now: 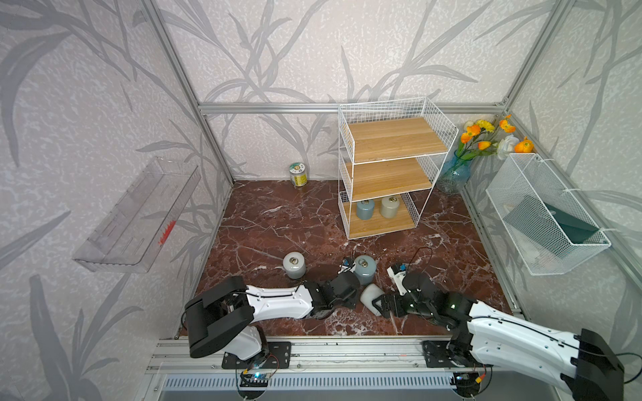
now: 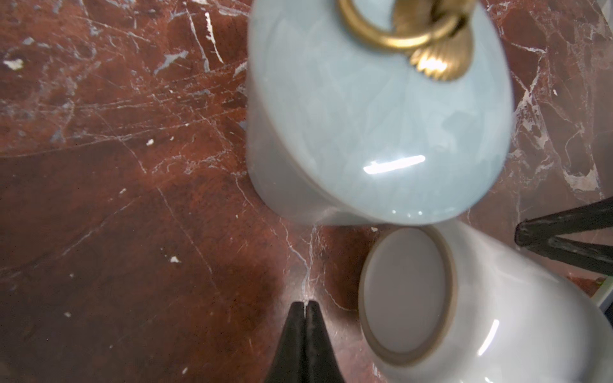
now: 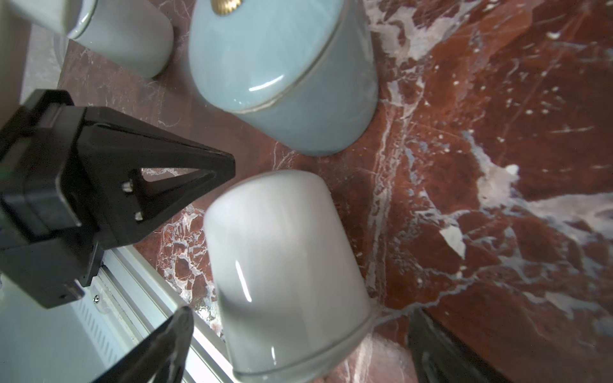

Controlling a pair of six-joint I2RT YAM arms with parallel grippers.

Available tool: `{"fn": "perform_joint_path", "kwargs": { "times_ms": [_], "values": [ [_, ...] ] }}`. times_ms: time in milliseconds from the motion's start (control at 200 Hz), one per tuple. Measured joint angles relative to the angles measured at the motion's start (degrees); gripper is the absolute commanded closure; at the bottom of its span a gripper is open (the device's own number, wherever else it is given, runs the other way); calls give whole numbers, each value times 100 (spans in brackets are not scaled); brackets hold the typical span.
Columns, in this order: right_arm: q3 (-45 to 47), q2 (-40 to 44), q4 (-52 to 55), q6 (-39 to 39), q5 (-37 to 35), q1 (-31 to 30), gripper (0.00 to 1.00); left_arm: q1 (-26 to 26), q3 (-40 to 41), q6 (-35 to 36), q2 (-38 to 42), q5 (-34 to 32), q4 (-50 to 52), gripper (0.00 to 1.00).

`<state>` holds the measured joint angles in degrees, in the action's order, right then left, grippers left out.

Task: Remove the tea canisters from the shelf
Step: Pick up the tea canister from the center of the board.

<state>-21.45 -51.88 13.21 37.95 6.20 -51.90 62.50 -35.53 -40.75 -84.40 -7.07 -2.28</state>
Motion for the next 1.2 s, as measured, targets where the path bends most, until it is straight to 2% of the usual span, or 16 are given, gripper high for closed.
{"fn": "perform_joint_path", "kwargs": {
  "times_ms": [240, 570, 760, 965, 1200],
  "values": [
    [-2, -807, -208, -313, 382, 0, 0, 0, 2, -2, -17, 0, 13, 100],
    [186, -588, -619, -291, 450, 0, 4, 0, 2, -35, -81, 2, 13, 99],
    [208, -682, -872, -310, 437, 0, 9, 0, 2, -42, -98, 2, 13, 100],
    [127, -1290, -1132, -400, 643, 0, 15, 0, 2, -46, -98, 0, 13, 100],
    [46, -1438, -1231, -424, 774, 0, 32, 0, 50, -83, -98, -20, 13, 100]
  ]
}}
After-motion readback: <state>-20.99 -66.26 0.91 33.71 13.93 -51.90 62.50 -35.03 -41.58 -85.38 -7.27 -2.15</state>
